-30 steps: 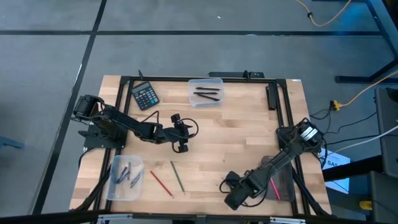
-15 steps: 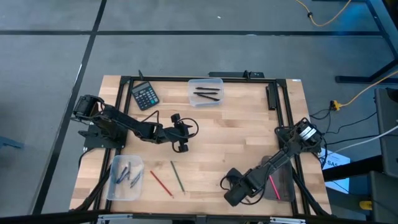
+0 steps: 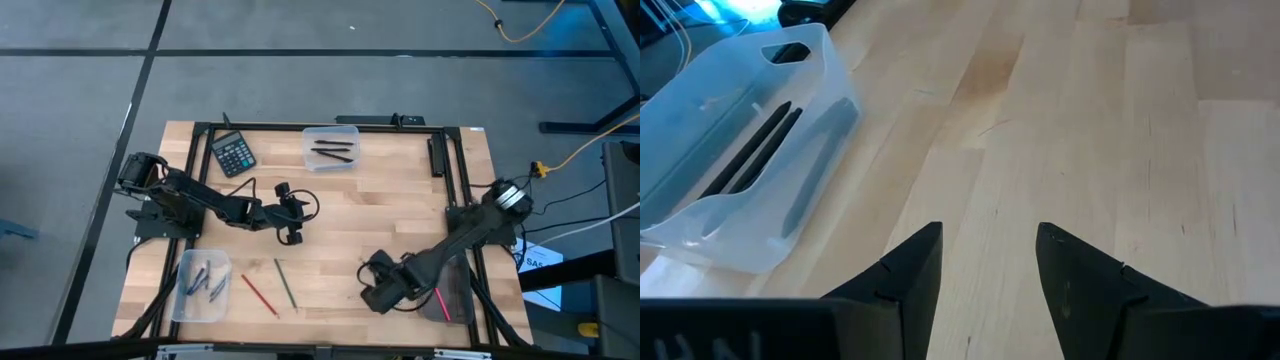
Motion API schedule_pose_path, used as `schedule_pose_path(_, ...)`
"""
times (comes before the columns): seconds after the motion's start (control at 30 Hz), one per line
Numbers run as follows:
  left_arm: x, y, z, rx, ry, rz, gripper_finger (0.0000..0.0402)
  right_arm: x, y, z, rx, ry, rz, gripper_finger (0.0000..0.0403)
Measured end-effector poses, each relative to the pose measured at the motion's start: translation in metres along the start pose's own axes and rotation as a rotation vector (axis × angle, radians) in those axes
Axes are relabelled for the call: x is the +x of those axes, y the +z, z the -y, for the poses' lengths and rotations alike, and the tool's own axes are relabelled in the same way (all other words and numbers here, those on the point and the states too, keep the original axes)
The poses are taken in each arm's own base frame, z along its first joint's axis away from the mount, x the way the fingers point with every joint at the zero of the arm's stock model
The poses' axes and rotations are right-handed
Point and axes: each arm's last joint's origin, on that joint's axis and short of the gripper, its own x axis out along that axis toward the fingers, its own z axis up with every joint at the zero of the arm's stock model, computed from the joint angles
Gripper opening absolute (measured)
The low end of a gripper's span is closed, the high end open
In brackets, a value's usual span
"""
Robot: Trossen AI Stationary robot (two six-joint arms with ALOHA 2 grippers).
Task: Sort crayons/erasers/pens/pencils in bins
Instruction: Put the blue color pencil into the black bin, then put the green color pencil into the black bin
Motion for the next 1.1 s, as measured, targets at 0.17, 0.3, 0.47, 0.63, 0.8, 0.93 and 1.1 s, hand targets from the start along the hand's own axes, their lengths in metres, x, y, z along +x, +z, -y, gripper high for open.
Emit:
schedule_pose_path(0.17,0.0,0.0,0.0,0.001,0.0,-0.002,0.0157,-0.04,-0.004,0.026,-0.009,-0.066,-0.086,0.001)
schedule_pose_path(0.3,0.0,0.0,0.0,0.002,0.001,-0.004,0.0157,-0.063,-0.012,0.047,0.051,-0.174,-0.193,0.0008)
schedule_pose_path(0.47,0.0,0.0,0.0,0.003,0.0,-0.005,0.0157,-0.082,-0.031,0.066,0.109,-0.312,-0.342,0.001)
schedule_pose_path(0.63,0.0,-0.002,0.0,0.011,0.002,-0.02,0.0157,-0.084,-0.051,0.074,0.164,-0.377,-0.32,0.0011)
schedule_pose_path(0.8,0.0,-0.003,0.0,0.015,0.002,-0.027,0.0157,-0.082,-0.059,0.075,0.209,-0.372,-0.246,0.0011)
schedule_pose_path(0.93,0.0,-0.003,0.0,0.015,0.002,-0.026,0.0157,-0.085,-0.056,0.07,0.163,-0.285,-0.116,0.0011)
schedule_pose_path(1.1,0.0,-0.003,0.0,0.02,0.002,-0.025,0.0157,-0.082,-0.043,0.049,0.028,-0.034,0.145,0.0023)
